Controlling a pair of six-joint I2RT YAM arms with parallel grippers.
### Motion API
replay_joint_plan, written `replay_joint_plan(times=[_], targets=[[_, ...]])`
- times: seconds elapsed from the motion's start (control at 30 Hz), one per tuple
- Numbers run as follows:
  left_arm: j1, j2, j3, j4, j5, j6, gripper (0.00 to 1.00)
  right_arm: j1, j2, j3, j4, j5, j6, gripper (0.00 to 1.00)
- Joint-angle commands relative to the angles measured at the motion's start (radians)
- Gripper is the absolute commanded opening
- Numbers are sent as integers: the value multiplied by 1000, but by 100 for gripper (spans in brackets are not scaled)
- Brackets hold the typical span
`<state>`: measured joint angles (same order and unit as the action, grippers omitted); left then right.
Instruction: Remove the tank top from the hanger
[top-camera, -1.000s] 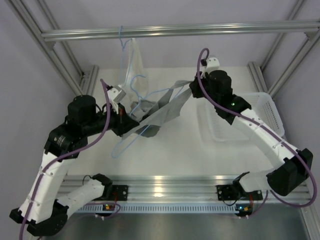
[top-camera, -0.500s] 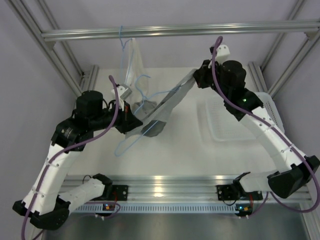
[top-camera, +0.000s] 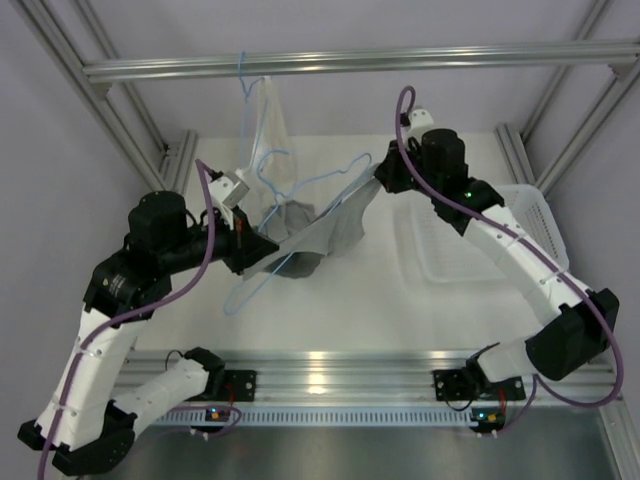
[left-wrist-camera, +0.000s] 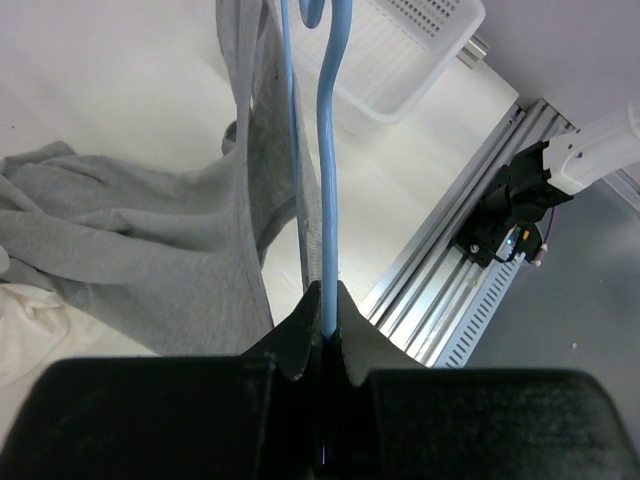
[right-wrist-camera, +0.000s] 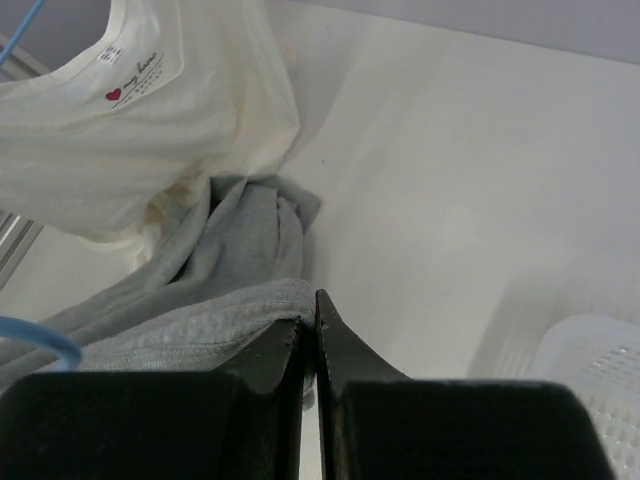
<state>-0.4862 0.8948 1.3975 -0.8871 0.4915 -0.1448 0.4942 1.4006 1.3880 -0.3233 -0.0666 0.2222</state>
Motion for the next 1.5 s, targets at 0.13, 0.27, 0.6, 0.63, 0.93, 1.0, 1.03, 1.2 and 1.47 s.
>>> replay_joint_plan(times=[0.13, 0.27, 0.6, 0.63, 0.93, 1.0, 1.03, 1.2, 1.47], targets=[[-2, -33, 18, 206, -2, -53, 0, -19, -31, -71, 68, -226, 37, 0], [-2, -19, -46, 519, -72, -139, 0, -16, -113, -191, 220, -280, 127, 0], [-5, 117, -338, 1419, -214, -234, 0, 219, -249, -392, 402, -464, 234, 0], [-5, 127, -330, 1444, -232, -223, 0, 231, -247, -427, 373, -447, 212, 0], [-9, 142, -270, 1499, -209, -161, 0, 233, -244, -523, 301, -219, 178, 0], [-11, 107, -333, 1553, -238, -176, 0, 260, -220, -505, 300, -193, 174, 0], [-11, 101, -327, 1518, -255, -170, 0, 267, -210, -494, 259, -117, 163, 0], [-12, 98, -152, 1069, -381, -133, 0, 277, -138, -521, 167, 229, 108, 0], [-14, 32, -72, 539, -449, -140, 0, 284, -6, -636, 245, 254, 154, 0]])
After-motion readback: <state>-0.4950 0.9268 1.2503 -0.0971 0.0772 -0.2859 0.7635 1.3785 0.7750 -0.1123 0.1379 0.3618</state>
